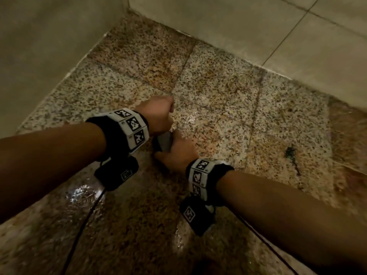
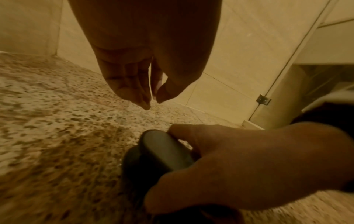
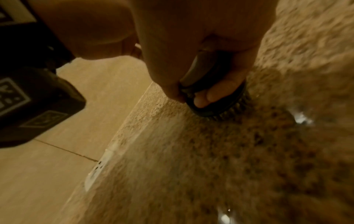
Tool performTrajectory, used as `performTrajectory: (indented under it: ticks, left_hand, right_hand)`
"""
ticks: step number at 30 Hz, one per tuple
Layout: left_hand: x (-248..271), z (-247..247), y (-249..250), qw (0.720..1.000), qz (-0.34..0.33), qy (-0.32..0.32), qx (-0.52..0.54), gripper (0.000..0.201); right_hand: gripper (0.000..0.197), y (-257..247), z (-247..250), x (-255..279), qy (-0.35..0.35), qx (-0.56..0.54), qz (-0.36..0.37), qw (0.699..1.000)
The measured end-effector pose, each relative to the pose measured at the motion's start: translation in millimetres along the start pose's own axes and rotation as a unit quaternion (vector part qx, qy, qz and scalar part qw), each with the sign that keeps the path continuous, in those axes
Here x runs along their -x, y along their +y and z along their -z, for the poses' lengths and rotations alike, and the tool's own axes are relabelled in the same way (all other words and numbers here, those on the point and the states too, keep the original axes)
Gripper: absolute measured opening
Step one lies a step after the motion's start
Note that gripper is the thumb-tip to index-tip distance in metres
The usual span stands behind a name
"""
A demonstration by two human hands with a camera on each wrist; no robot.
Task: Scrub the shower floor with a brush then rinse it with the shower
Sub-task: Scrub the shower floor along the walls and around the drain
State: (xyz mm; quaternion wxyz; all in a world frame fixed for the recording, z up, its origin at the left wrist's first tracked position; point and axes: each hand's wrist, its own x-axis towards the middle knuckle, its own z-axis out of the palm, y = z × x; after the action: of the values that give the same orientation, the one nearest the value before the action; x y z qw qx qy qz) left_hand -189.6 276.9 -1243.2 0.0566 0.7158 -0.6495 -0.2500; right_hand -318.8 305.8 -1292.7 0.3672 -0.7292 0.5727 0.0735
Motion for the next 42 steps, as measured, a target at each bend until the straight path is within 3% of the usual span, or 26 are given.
performTrajectory:
  ticks: [2, 5, 8, 11, 15, 17, 21, 24, 29, 31, 32, 34, 37, 40, 42]
  left_hand:
    - [2, 2, 0, 1.0, -0.01, 0.008, -0.005, 0.009]
    - [9, 5, -9, 1.0, -0.004, -0.024, -0.004, 0.006]
    - [14, 2, -8, 0.996, 0.004, -0.087, -0.025, 0.019]
    - [11, -7, 9, 0.992, -0.02, -0.115, -0.057, 0.027]
    - [5, -22, 49, 0.986, -0.085, -0.122, -0.075, 0.035]
    - [1, -21, 62, 0.986, -0.102, -0.119, -0.057, 0.034]
    - [-4, -15, 59, 0.99, -0.093, -0.099, -0.046, 0.03]
    - [-6, -15, 60, 0.989, -0.067, -0.115, -0.058, 0.045]
    - [-11, -32, 88, 0.981, -0.087, -0.152, -0.08, 0.052]
    - [-12, -38, 101, 0.977, -0.1, -0.16, -0.096, 0.056]
    - [-14, -38, 104, 0.977, -0.104, -0.157, -0.099, 0.058]
    - [-17, -35, 104, 0.982, -0.103, -0.137, -0.079, 0.052]
    - [-24, -22, 88, 0.991, -0.063, -0.113, -0.045, 0.035]
    - [-31, -11, 64, 0.996, -0.032, -0.073, -0.036, 0.024]
    - [-36, -7, 49, 0.999, -0.011, -0.045, -0.023, 0.017]
  right_hand:
    - [0.066, 17, 22, 4, 0.04, -0.015, -0.027, 0.999]
    - [0.08, 78, 74, 2, 0.19, -0.011, -0.167, 0.967]
    - [0.083, 117, 92, 18, 0.188, 0.024, -0.263, 0.946]
    - [0.081, 105, 59, 25, 0.169, 0.001, -0.199, 0.965]
    - [0.085, 70, 27, 16, 0.023, -0.029, -0.101, 0.994]
    - [0.077, 75, 38, 17, 0.038, -0.035, -0.086, 0.995]
    - [0.074, 123, 91, 26, 0.214, -0.019, -0.235, 0.948]
    - [0.078, 144, 102, 39, 0.18, -0.01, -0.288, 0.941]
    - [0.077, 108, 48, 41, 0.107, -0.018, -0.155, 0.982]
    - [0.069, 96, 42, 35, 0.043, -0.032, -0.107, 0.993]
    - [0.066, 95, 46, 31, 0.05, -0.04, -0.101, 0.993]
    - [0.071, 101, 63, 21, 0.146, -0.075, -0.164, 0.973]
    - [0.077, 129, 101, 5, 0.262, -0.137, -0.278, 0.914]
    - [0.074, 160, 128, -7, 0.284, -0.165, -0.343, 0.88]
    - [0.076, 171, 132, -13, 0.27, -0.144, -0.363, 0.88]
